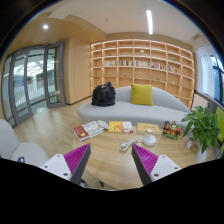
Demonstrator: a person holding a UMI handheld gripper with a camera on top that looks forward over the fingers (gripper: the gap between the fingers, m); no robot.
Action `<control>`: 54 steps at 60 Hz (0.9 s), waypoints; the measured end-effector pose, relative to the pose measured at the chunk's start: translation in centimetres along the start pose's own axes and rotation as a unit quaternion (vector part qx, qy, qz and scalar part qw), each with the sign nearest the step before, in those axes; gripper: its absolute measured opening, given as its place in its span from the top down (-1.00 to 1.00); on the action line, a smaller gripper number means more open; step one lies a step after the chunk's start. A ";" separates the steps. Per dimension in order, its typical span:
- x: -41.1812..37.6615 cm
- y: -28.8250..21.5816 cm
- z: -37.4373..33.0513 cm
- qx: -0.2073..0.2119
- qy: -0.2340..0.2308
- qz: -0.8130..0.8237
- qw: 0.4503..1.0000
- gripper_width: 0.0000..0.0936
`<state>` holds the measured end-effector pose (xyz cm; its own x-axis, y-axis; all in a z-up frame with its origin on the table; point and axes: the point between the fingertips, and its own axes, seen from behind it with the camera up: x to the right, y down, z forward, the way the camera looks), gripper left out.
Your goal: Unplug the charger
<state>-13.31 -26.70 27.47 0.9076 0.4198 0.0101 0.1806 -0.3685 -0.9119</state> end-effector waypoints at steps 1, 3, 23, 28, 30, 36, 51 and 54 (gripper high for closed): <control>0.0 0.2 -0.1 -0.003 0.002 -0.001 1.000 -0.83; 0.3 0.8 0.2 -0.010 0.005 0.000 1.000 -0.83; 9.7 9.8 11.1 -0.080 0.065 0.012 0.995 -0.83; 13.6 10.7 15.1 -0.081 0.094 0.023 0.992 -0.84; 15.2 10.8 16.8 -0.078 0.105 0.026 0.991 -0.84; 19.4 10.5 22.0 -0.065 0.131 0.036 0.989 -0.84; 25.9 8.4 34.6 -0.034 0.165 0.059 0.984 -0.81; 26.8 8.0 36.7 -0.027 0.171 0.056 0.983 -0.80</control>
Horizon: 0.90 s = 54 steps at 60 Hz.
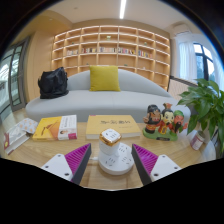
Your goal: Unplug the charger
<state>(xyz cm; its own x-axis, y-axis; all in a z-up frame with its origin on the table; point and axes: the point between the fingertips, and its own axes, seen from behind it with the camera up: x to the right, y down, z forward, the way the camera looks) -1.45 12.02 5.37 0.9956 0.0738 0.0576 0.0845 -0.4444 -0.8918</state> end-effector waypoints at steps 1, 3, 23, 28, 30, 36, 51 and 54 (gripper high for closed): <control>0.0 -0.1 0.7 0.001 0.001 0.000 1.000 -0.78; 0.0 -0.3 1.9 0.002 0.002 -0.001 1.000 -0.70; -0.5 -0.9 4.4 -0.004 0.005 0.039 0.999 0.39; -0.6 -1.0 4.2 -0.002 0.004 0.024 1.000 0.41; -0.5 -1.2 3.9 0.004 -0.001 0.028 1.000 0.42; 0.9 -10.8 -0.8 0.147 0.023 -0.027 0.989 0.44; 3.3 -23.0 -11.2 0.246 -0.022 -0.009 0.969 0.44; 4.6 -21.9 -10.4 0.228 -0.016 -0.007 0.974 0.44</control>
<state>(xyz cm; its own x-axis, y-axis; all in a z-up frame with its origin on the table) 1.72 12.80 29.85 0.9921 0.1084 0.0637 0.0643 -0.0021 -0.9979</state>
